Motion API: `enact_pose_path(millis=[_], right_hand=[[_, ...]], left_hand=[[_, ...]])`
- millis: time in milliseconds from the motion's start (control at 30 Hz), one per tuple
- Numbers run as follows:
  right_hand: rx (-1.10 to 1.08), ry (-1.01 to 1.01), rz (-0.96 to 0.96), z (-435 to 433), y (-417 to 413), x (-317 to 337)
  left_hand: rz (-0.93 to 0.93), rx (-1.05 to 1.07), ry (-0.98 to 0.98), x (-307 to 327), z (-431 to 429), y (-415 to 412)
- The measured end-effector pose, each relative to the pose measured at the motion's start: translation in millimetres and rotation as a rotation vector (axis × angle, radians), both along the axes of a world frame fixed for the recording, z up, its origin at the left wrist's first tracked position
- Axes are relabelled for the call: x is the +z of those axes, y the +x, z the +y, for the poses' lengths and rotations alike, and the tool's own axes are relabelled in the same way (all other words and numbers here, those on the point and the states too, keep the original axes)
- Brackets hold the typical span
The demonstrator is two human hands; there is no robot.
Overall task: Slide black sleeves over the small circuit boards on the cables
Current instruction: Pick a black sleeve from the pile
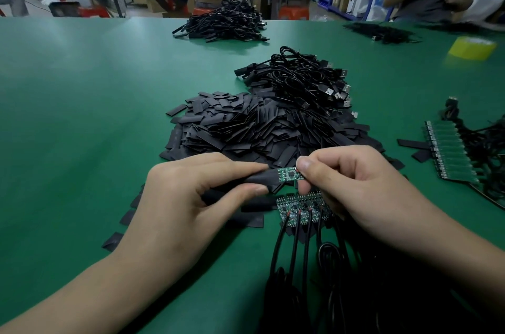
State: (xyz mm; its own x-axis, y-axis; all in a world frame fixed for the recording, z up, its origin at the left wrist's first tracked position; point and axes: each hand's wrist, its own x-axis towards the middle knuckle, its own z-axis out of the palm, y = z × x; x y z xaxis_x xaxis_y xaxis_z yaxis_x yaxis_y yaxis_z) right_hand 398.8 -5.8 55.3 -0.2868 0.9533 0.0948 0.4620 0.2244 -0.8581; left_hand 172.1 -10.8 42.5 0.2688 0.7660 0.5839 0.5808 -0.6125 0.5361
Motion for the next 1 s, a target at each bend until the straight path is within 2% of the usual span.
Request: enact_pose_path(millis=[167, 600, 867, 1000], right_hand=[[-0.003, -0.020, -0.024, -0.7, -1.4, 1.5], [-0.003, 0.049, -0.068, -5.9, -4.8, 2.5], [0.043, 0.052, -0.067, -6.9, -6.4, 0.6], [0.055, 0.109, -0.064, -5.7, -5.1, -1.4]], left_hand=[[0.066, 0.023, 0.032, 0.3, -1.2, 0.3], [0.039, 0.045, -0.038, -0.8, -0.7, 0.1], [0.084, -0.052, 0.010, -2.0, -3.0, 3.6], [0.021, -0.060, 0.023, -3.6, -2.0, 5.8]])
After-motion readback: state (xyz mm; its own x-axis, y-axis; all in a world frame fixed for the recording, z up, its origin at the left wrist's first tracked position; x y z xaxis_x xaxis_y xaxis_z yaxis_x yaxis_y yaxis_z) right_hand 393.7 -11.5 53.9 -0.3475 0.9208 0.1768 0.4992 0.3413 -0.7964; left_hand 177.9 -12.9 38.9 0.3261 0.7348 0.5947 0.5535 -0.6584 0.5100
